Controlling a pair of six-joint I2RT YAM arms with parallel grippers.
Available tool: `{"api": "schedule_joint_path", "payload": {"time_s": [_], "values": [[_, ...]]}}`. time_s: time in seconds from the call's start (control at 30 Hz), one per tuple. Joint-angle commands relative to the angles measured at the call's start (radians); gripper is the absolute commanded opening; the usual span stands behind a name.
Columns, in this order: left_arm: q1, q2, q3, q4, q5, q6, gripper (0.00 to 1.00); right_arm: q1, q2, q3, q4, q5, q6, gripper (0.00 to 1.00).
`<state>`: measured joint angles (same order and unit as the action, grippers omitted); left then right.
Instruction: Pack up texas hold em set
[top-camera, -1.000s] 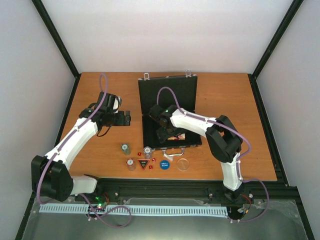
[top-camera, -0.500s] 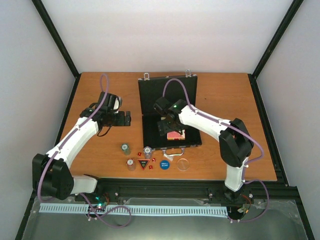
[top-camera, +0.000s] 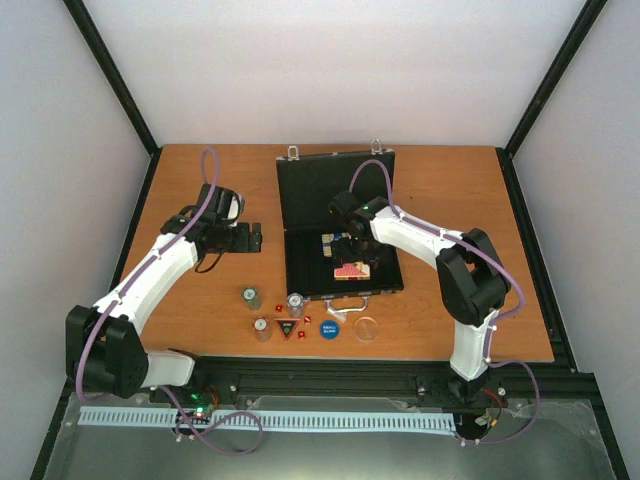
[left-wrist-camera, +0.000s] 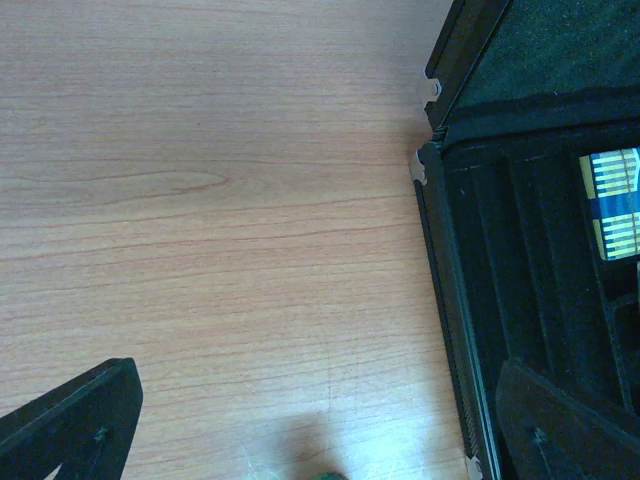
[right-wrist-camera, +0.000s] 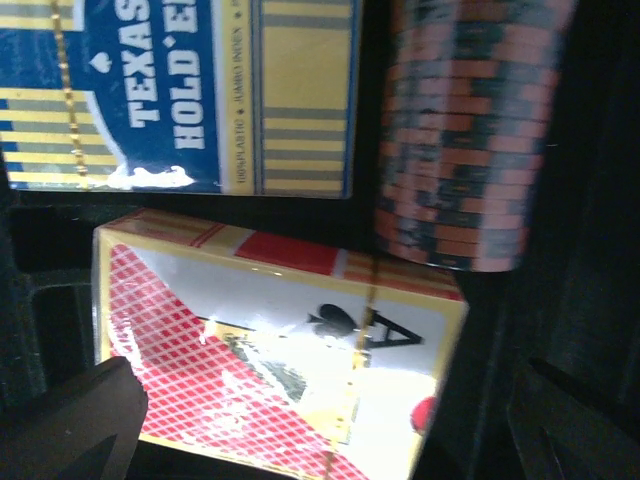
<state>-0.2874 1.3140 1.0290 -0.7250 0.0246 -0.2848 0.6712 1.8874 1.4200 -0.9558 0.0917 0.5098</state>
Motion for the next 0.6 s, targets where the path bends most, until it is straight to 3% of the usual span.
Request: {"api": "schedule_joint_path", "payload": {"time_s": [0.0,0.37,0.57], "values": [[-0.002,0.012,0.034,0.001,-0.012,-0.001,1.00,-0.008,0.034,-0.020,0.062,-0.111,-0.014,1.00],[-0.002,0.020,0.035,0.007,-0.009,-0.003,1.00,-0.010,0.030,-0.045,0.140,-0.315,-0.068,1.00],[-0.002,0.023,0.036,0.009,-0.007,-0.003,1.00,-0.010,0.030,-0.053,0.120,-0.289,-0.060,1.00]]}}
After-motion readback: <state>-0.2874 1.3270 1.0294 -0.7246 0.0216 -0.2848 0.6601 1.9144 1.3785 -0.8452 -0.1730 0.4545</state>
